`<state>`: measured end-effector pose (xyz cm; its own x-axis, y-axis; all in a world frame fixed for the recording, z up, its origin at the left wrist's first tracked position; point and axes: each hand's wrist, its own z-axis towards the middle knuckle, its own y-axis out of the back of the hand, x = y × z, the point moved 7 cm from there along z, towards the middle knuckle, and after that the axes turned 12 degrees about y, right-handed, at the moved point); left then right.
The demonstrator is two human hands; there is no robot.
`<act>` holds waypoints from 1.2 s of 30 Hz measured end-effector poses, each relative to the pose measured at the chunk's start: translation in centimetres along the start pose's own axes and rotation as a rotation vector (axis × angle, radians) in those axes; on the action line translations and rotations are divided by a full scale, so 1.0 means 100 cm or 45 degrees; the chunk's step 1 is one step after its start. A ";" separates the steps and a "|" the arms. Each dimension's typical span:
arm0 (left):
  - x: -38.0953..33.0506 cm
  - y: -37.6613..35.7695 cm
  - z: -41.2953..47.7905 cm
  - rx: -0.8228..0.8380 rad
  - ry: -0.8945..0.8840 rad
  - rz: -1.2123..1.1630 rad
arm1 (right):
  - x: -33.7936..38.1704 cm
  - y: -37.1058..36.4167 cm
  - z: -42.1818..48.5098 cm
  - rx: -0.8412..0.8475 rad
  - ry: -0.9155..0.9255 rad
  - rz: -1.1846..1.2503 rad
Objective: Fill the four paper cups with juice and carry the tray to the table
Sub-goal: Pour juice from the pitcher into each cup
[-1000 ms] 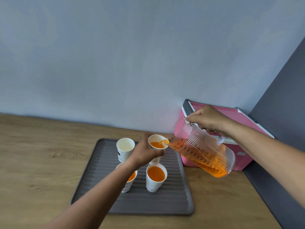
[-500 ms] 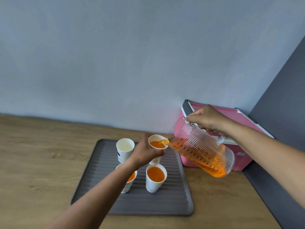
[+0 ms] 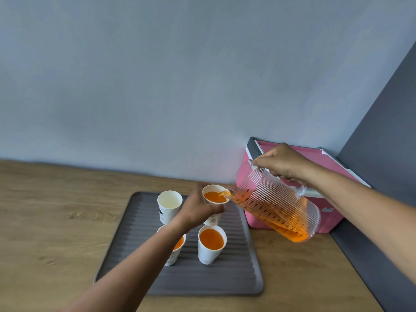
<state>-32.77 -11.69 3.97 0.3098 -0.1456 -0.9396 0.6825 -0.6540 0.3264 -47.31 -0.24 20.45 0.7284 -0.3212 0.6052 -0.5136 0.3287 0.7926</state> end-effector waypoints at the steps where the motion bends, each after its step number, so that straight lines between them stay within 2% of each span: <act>1: -0.001 -0.001 0.000 0.001 -0.003 0.000 | -0.001 0.000 0.000 0.001 0.000 -0.002; 8: -0.006 -0.003 -0.001 0.013 -0.021 -0.020 | -0.009 0.002 0.002 -0.018 -0.052 0.021; 22: -0.007 -0.008 0.004 0.025 -0.037 -0.003 | -0.020 0.003 0.002 -0.040 -0.006 0.090; 36: -0.001 0.000 0.023 -0.049 -0.045 0.090 | -0.059 -0.008 -0.014 -0.391 -0.085 0.429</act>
<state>-34.32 -13.38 3.80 0.3350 -0.2166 -0.9170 0.6848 -0.6125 0.3948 -50.52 2.67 16.18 0.5075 -0.2046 0.8370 -0.5515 0.6693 0.4979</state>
